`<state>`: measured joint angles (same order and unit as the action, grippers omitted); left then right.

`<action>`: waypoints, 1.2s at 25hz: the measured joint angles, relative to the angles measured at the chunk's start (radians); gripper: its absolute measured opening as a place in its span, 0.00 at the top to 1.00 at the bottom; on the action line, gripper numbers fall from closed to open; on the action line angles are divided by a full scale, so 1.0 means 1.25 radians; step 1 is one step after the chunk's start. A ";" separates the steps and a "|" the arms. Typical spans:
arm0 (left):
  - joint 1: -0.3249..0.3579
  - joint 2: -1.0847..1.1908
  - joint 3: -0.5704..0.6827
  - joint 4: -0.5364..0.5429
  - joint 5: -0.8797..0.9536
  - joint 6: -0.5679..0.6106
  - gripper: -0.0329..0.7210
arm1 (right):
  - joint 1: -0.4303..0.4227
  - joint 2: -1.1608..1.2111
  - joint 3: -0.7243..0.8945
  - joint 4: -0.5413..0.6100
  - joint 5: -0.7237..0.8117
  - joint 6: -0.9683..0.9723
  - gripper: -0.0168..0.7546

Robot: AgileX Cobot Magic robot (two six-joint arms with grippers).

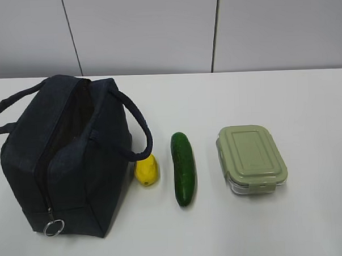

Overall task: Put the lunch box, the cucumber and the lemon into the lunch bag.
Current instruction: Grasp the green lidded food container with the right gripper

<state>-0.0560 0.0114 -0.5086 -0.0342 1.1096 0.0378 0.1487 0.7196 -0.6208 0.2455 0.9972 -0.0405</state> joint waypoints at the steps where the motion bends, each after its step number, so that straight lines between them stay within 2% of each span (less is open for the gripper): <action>1: 0.000 0.000 0.000 0.000 0.000 0.000 0.64 | 0.000 0.026 -0.007 0.005 -0.002 0.000 0.36; 7: 0.000 0.000 0.000 -0.002 0.000 0.000 0.64 | 0.000 0.186 -0.053 0.035 -0.024 -0.016 0.36; 14: 0.000 0.000 0.000 -0.002 0.000 0.000 0.64 | 0.000 0.357 -0.168 0.079 -0.036 -0.082 0.36; 20: 0.000 0.000 0.000 -0.002 0.000 0.000 0.64 | -0.010 0.507 -0.272 0.157 -0.032 -0.158 0.36; 23: 0.000 0.000 0.000 -0.002 0.000 0.000 0.64 | -0.067 0.570 -0.292 0.281 -0.005 -0.241 0.39; 26: 0.000 0.000 0.000 -0.002 0.000 0.000 0.64 | -0.148 0.611 -0.299 0.427 0.047 -0.359 0.46; 30: 0.000 0.000 0.000 -0.002 0.000 0.000 0.64 | -0.253 0.659 -0.302 0.521 0.140 -0.477 0.50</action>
<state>-0.0560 0.0114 -0.5086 -0.0361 1.1096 0.0378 -0.1679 1.5437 -0.9984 0.8962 1.1722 -0.6372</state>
